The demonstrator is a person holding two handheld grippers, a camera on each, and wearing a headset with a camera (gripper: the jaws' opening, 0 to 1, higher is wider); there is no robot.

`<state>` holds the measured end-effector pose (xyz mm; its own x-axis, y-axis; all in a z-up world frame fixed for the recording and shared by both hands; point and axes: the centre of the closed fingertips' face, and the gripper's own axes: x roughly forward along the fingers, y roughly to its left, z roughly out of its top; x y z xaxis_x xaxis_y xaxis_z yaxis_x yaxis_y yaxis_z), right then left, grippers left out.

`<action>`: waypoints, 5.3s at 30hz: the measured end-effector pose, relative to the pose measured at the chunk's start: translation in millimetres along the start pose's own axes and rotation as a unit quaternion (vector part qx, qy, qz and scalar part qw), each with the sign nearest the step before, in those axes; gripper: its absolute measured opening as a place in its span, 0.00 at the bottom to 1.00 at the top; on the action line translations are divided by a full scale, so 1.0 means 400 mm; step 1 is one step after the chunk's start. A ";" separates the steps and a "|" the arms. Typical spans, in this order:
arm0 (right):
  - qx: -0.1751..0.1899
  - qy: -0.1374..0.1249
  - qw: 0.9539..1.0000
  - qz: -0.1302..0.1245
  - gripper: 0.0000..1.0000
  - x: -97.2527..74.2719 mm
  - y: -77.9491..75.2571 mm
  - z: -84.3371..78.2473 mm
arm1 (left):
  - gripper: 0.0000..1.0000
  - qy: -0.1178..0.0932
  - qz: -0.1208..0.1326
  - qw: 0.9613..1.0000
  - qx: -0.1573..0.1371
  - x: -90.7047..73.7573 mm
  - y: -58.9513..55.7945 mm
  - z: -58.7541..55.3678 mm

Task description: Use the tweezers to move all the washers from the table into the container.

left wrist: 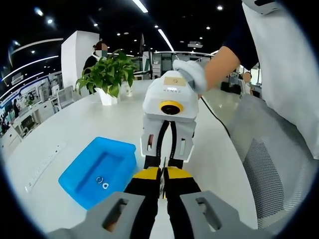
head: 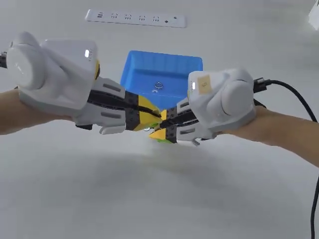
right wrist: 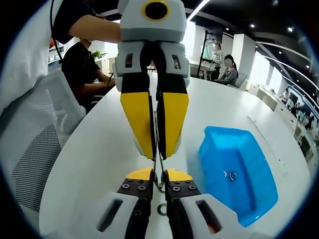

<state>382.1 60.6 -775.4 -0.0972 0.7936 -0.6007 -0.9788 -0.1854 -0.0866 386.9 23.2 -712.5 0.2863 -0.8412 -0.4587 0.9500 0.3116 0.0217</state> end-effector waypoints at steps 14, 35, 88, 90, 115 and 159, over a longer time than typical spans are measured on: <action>0.015 -0.015 1.000 -0.008 0.09 0.004 -0.005 0.009 | 0.15 0.016 0.016 1.000 -0.020 -0.008 0.006 -0.017; 0.009 -0.019 1.000 -0.017 0.09 -0.071 -0.021 0.052 | 0.47 -0.031 0.095 0.990 -0.102 -0.105 0.025 -0.027; 0.034 0.003 0.996 -0.083 0.10 -0.008 -0.274 0.022 | 0.99 -0.085 0.148 0.965 -0.197 -0.205 -0.002 -0.041; 0.031 0.003 0.996 -0.086 0.10 -0.009 -0.276 0.022 | 0.98 -0.084 0.143 0.965 -0.202 -0.206 -0.007 -0.043; 0.014 -0.012 0.996 -0.083 0.07 -0.051 -0.264 0.072 | 0.70 -0.113 0.117 0.980 -0.114 -0.117 0.207 0.120; 0.003 -0.017 0.996 -0.084 0.09 -0.073 -0.268 0.099 | 0.05 -0.047 0.040 0.998 0.023 -0.040 0.231 0.159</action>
<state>482.7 80.2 -717.2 0.0623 0.8324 -0.5507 -0.9827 -0.0451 -0.1794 477.9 37.3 -646.6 0.3690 -0.8531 -0.3688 0.9280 0.3600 0.0957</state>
